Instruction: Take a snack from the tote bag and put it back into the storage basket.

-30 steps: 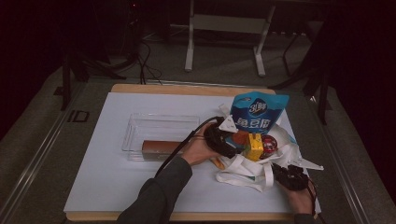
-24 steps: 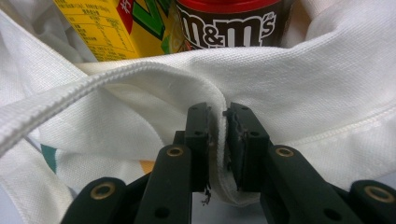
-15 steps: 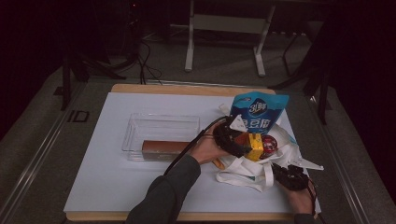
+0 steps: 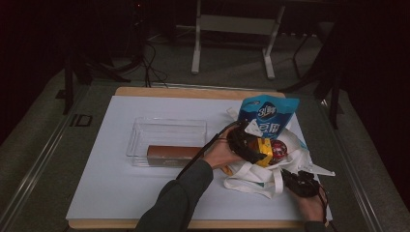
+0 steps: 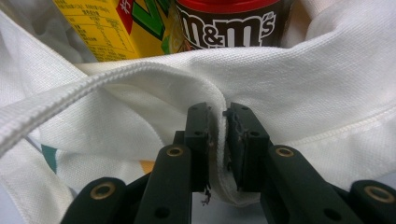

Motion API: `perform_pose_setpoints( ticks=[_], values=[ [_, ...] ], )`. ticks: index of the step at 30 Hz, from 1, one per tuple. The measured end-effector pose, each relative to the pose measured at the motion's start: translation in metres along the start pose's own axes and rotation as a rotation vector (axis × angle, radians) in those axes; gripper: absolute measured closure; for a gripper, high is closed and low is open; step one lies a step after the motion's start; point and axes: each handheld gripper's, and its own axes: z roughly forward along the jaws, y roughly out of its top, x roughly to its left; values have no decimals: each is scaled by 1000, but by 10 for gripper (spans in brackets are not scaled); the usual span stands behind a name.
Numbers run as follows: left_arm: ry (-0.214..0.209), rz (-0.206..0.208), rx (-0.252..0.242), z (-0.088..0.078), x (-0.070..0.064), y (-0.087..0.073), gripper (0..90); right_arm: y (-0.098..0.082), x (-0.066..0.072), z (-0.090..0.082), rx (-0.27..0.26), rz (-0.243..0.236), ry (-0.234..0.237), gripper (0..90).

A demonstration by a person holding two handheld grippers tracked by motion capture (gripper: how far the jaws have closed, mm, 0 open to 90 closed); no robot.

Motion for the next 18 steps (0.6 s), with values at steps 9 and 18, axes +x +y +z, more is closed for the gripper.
perform_pose_setpoints(
  ticks=[9, 18],
  values=[
    [1, -21, 45, 15, 4, 1, 144, 0, 0, 0, 1, 1, 0, 779],
    [2, -4, 83, 25, 5, 9, 116, 0, 0, 0, 0, 1, 1, 778]
  ],
)
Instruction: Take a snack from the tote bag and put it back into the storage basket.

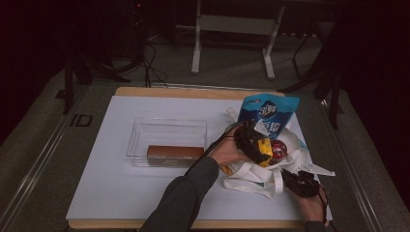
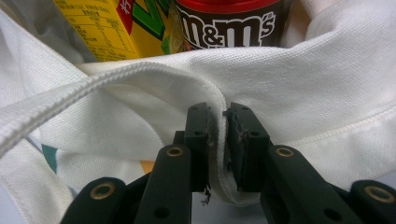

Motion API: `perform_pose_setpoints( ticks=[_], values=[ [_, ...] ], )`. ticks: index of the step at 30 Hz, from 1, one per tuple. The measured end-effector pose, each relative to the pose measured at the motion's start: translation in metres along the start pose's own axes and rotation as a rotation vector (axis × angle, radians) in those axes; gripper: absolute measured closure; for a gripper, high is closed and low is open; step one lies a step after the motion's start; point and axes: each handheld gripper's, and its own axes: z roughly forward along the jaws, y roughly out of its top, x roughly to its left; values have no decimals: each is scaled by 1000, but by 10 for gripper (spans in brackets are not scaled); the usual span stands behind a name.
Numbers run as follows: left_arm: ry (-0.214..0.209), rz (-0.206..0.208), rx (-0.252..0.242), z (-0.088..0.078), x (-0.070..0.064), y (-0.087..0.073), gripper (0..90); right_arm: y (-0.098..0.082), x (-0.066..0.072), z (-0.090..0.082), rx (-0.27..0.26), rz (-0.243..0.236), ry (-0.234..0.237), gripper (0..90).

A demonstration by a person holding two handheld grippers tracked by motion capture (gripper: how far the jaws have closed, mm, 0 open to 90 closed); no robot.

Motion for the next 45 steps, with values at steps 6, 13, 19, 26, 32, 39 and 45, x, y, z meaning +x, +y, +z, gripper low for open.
perform_pose_setpoints(
  ticks=[6, 13, 19, 26, 32, 39, 45],
  values=[
    [-17, 17, 30, 13, -1, -3, 152, 0, 0, 0, 0, 1, 1, 776],
    [-3, 32, 37, 15, 0, -5, 209, 0, 0, 0, -1, 0, 1, 775],
    [38, 63, 85, 21, -7, -7, 262, 0, 0, 0, -1, 0, 1, 773],
    [58, 35, 83, 19, -10, -9, 281, 0, -1, 0, -2, 4, 4, 767],
    [80, 37, 88, 15, -13, -9, 284, 0, -1, 0, -3, 6, 7, 766],
    [91, 26, 79, 9, -14, -8, 286, 0, -1, 0, -5, 7, 10, 765],
    [97, 29, 42, -2, -15, -5, 287, 0, -1, 0, -6, 8, 11, 764]
  ],
)
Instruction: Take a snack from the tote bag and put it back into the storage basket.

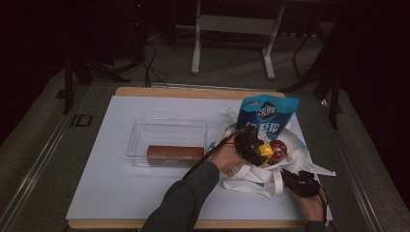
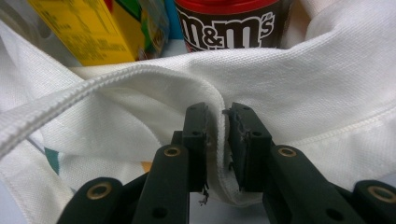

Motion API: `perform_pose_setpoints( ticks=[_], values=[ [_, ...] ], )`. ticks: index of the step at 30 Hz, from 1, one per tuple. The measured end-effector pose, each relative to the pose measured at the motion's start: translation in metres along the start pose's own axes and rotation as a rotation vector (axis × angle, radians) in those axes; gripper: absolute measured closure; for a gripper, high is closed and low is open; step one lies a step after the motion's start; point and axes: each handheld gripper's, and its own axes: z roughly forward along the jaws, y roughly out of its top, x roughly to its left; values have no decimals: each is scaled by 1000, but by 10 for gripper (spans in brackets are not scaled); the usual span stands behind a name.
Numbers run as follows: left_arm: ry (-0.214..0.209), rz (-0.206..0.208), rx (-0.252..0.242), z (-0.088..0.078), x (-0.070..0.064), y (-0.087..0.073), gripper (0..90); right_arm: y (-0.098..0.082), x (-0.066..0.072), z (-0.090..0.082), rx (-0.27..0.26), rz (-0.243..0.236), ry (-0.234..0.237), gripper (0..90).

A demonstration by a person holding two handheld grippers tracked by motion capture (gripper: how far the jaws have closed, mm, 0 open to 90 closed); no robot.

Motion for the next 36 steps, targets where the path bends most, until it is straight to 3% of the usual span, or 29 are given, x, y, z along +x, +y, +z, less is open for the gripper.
perform_pose_setpoints(
  ticks=[13, 25, 36],
  values=[
    [-7, -1, -89, -26, -4, 5, 287, 0, 0, 0, -1, -2, 0, 763],
    [5, -24, -141, -51, -1, 5, 288, 0, 0, 0, -2, -2, -1, 762],
    [36, -32, -159, -75, 3, 0, 288, 0, 0, 0, -2, -1, 0, 761]
  ],
)
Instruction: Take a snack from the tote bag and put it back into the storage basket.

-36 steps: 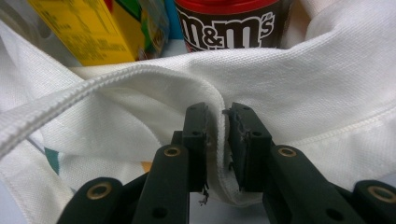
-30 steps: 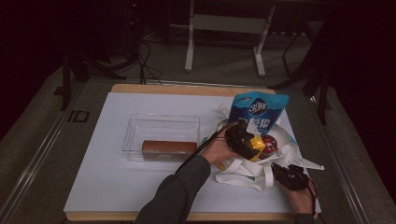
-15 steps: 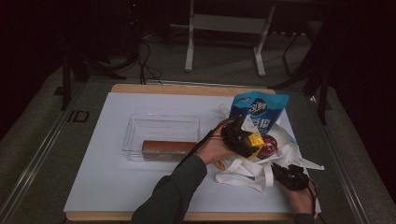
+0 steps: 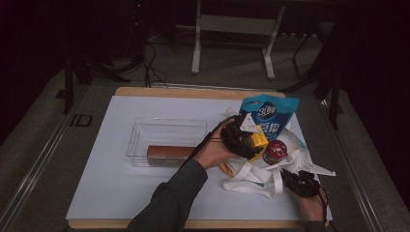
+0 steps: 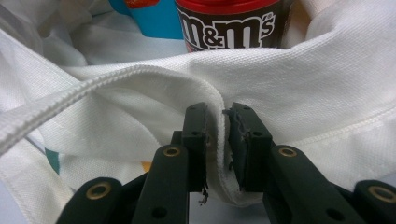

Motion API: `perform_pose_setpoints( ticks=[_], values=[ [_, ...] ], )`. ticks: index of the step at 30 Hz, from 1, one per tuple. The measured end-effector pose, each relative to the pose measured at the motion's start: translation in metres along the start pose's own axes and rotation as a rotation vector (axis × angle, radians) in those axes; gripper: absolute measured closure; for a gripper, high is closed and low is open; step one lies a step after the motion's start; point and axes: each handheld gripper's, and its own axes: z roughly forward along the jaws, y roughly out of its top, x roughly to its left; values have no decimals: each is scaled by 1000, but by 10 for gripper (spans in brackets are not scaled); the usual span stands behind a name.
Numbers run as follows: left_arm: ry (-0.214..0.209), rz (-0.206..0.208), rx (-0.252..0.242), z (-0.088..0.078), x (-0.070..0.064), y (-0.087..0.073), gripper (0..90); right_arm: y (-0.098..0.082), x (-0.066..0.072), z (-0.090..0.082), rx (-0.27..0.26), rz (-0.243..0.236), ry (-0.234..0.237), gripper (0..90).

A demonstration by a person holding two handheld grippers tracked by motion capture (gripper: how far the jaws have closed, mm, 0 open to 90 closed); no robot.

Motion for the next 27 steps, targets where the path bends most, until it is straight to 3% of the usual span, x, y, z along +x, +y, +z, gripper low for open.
perform_pose_setpoints(
  ticks=[12, 27],
  values=[
    [13, 6, -27, -27, 0, -2, 288, 0, 0, 0, 0, 1, 0, 761],
    [53, -25, -29, -51, 15, -11, 287, 0, 0, 0, -2, 0, 1, 760]
  ],
)
